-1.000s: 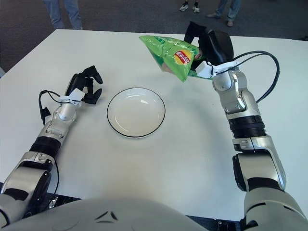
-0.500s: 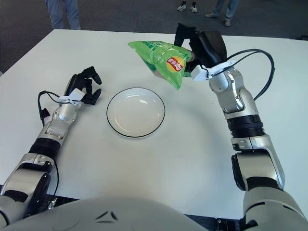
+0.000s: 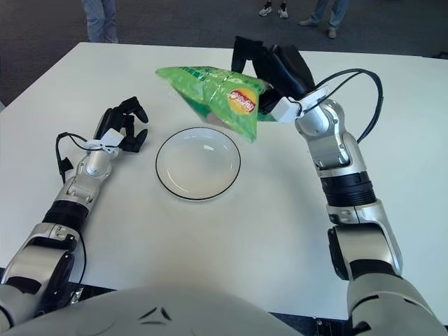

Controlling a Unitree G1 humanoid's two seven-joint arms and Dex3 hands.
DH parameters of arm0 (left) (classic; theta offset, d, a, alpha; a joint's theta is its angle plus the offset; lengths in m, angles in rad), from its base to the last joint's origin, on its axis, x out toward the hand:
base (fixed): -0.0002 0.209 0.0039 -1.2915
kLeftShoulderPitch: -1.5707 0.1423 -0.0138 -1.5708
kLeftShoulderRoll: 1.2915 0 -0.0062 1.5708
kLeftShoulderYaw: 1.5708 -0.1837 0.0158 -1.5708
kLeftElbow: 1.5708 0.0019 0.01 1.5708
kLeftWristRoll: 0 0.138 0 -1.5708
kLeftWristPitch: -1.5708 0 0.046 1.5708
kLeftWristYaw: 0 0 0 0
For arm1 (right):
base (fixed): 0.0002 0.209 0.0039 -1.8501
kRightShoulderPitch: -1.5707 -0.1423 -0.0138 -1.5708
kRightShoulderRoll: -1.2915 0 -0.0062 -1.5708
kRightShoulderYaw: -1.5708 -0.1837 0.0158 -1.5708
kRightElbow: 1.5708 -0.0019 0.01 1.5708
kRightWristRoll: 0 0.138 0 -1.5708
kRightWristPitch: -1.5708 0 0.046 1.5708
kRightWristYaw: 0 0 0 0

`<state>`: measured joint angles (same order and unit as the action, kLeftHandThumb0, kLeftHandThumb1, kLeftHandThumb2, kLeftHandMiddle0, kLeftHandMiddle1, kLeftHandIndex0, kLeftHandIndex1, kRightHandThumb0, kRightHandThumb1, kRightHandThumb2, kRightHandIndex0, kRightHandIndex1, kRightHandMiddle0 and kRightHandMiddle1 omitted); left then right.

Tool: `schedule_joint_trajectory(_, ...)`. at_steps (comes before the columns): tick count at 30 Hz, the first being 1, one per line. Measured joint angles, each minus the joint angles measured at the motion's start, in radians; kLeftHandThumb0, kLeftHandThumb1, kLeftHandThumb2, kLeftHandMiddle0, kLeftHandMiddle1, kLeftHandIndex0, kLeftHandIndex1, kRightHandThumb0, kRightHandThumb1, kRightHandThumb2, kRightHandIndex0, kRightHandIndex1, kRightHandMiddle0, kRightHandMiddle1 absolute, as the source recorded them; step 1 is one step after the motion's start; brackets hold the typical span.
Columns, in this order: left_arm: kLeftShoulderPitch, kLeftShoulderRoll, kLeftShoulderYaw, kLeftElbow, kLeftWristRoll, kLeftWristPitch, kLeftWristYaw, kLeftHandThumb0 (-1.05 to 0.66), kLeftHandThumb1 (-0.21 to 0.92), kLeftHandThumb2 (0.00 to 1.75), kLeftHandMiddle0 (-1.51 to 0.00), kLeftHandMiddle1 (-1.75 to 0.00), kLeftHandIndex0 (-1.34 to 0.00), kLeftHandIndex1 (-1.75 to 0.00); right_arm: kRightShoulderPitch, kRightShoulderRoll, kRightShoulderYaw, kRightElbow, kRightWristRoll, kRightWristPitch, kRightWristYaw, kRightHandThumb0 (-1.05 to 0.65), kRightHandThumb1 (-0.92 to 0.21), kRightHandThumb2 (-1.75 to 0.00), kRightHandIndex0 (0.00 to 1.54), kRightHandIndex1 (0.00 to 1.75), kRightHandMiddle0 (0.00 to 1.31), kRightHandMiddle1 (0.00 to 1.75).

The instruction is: Put the snack into the plate.

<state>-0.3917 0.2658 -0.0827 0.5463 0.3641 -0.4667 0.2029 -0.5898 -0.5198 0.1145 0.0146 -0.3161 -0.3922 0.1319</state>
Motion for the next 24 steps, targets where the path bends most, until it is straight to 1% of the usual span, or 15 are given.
schedule_joint_trajectory(4,-0.002,-0.001,0.0,0.002,0.0,0.004,0.0,-0.51,0.24,1.41,-1.23,-1.75,-0.67,-1.75,0.003,0.022,0.002,-0.02,0.029,-0.02,0.035,-0.49,-0.28,-1.35,1.34,1.75,0.63,1.75)
schedule_joint_trajectory(11,-0.004,-0.002,-0.001,0.003,0.0,0.015,0.0,-0.51,0.24,1.4,-1.23,-1.75,-0.67,-1.75,0.003,0.057,0.013,-0.021,0.028,-0.096,0.042,-0.49,-0.28,-1.35,1.32,1.75,0.64,1.75)
schedule_joint_trajectory(15,-0.006,-0.003,-0.003,0.005,0.0,0.019,0.002,-0.51,0.25,1.4,-1.23,-1.75,-0.67,-1.75,0.002,0.07,0.03,-0.01,0.014,-0.156,0.041,-0.49,-0.27,-1.36,1.31,1.75,0.64,1.75)
schedule_joint_trajectory(16,-0.009,-0.006,-0.005,0.006,0.0,0.021,0.002,-0.51,0.25,1.4,-1.23,-1.75,-0.67,-1.75,0.002,0.084,0.063,0.005,0.006,-0.203,0.055,-0.49,-0.27,-1.37,1.3,1.75,0.65,1.75)
schedule_joint_trajectory(19,-0.009,-0.008,-0.005,0.006,0.0,0.023,0.002,-0.51,0.24,1.4,-1.23,-1.75,-0.67,-1.75,-0.001,0.084,0.069,0.017,0.007,-0.218,0.063,-0.49,-0.26,-1.38,1.28,1.75,0.65,1.75)
schedule_joint_trajectory(24,-0.009,-0.01,-0.005,0.006,-0.007,0.026,-0.004,-0.51,0.25,1.4,-1.23,-1.75,-0.67,-1.75,-0.007,0.079,0.099,0.032,0.022,-0.236,0.137,-0.49,-0.26,-1.38,1.26,1.75,0.65,1.75)
